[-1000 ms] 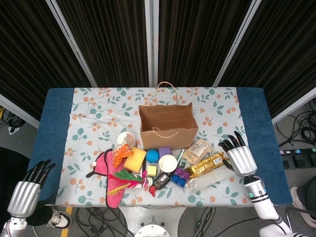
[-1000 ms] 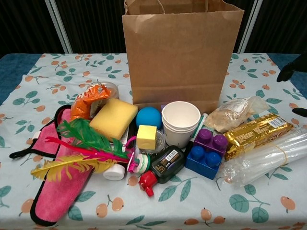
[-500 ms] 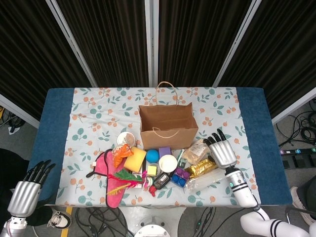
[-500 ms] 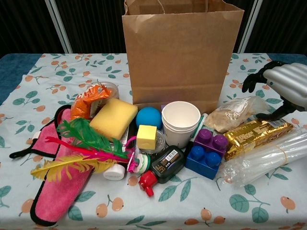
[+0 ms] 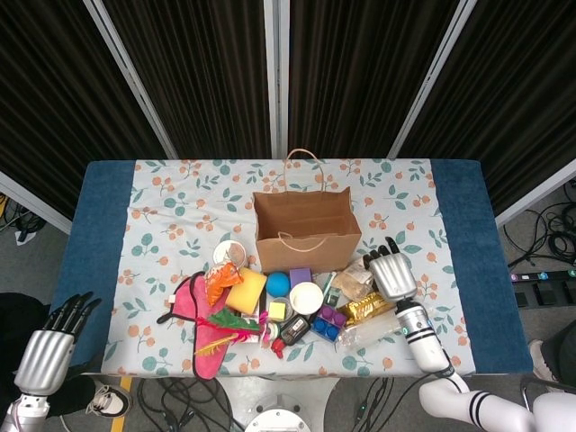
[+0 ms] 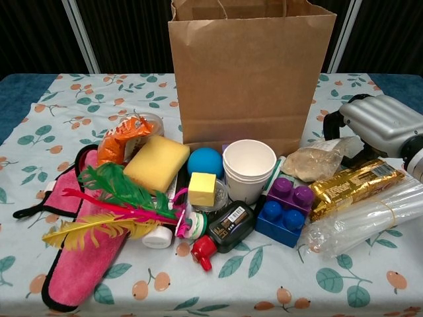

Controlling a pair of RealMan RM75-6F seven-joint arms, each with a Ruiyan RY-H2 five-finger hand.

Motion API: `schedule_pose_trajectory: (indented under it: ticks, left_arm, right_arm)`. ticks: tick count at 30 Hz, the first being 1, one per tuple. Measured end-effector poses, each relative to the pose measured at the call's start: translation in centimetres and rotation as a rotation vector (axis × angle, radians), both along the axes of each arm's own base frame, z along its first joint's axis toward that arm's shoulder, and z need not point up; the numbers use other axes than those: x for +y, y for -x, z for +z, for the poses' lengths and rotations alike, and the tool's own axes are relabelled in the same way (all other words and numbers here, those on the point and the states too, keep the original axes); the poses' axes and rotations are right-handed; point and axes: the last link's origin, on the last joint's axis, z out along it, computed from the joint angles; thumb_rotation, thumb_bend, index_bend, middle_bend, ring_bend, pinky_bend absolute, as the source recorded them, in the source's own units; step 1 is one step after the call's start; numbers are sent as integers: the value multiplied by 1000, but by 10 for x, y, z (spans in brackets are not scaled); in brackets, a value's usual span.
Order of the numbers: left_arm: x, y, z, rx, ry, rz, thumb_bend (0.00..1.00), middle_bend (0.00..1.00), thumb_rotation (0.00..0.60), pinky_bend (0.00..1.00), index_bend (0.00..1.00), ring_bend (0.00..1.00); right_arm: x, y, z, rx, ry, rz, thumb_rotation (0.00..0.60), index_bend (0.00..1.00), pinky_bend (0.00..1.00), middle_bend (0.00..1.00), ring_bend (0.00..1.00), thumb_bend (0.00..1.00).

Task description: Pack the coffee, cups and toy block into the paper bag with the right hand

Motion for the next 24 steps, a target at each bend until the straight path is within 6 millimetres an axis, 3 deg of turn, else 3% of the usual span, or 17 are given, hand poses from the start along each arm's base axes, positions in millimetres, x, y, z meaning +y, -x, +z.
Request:
schedule_pose_trajectory:
  ticks: [9, 17, 24]
  left_arm:
    - [0, 0, 0, -8, 0, 1, 152, 195, 600, 243, 178, 125]
    - [0, -1, 1, -20, -2, 2, 152, 195, 600, 243, 178, 125]
    - [-1, -3, -1, -24, 5, -3, 152, 195, 600, 242, 178, 125]
  right_arm:
    - [-1, -6, 11, -41, 86, 55, 600, 777, 321, 652, 525, 348]
    - [6, -6, 54, -117, 185, 93, 600, 789, 329, 662, 537, 366]
    - [31, -9, 107, -196, 282, 158, 600, 789, 331, 663, 539, 366]
